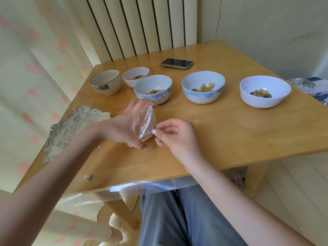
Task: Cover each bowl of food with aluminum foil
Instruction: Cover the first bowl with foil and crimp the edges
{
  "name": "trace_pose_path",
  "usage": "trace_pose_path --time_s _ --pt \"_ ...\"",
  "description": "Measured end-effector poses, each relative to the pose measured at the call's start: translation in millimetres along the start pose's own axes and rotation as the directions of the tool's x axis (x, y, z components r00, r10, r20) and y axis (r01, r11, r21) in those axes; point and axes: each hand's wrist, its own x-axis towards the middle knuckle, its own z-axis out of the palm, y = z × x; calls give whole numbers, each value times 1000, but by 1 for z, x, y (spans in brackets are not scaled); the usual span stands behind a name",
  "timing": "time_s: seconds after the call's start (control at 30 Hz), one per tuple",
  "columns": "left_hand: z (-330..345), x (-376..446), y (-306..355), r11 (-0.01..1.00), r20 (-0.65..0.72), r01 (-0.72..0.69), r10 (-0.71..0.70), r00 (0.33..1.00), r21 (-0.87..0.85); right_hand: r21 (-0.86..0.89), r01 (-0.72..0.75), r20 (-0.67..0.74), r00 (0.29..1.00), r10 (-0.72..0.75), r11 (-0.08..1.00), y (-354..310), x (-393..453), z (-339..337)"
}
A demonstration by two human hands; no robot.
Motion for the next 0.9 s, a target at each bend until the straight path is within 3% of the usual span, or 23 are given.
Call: trace_pose_path --time_s 0.1,0.23,0.57,0.73,0.9 --pt "1 2 -4 1000 -12 -4 4 1000 -15 -390 311 82 949 -304 867 4 6 0" --pt "1 2 -4 999 -23 17 -17 1000 -31 -505 446 182 892 -414 739 -2 12 1" --pt "2 3 -5 1000 -17 29 -29 999 -1 -552 474 243 878 -412 686 -10 11 -2" --pt "3 1 -2 999 -8 36 -36 999 6 -485 493 309 869 -386 722 -13 18 -8" --pt "3 1 -1 999 0 40 -40 999 13 -435 398 343 903 -260 808 -22 19 -16"
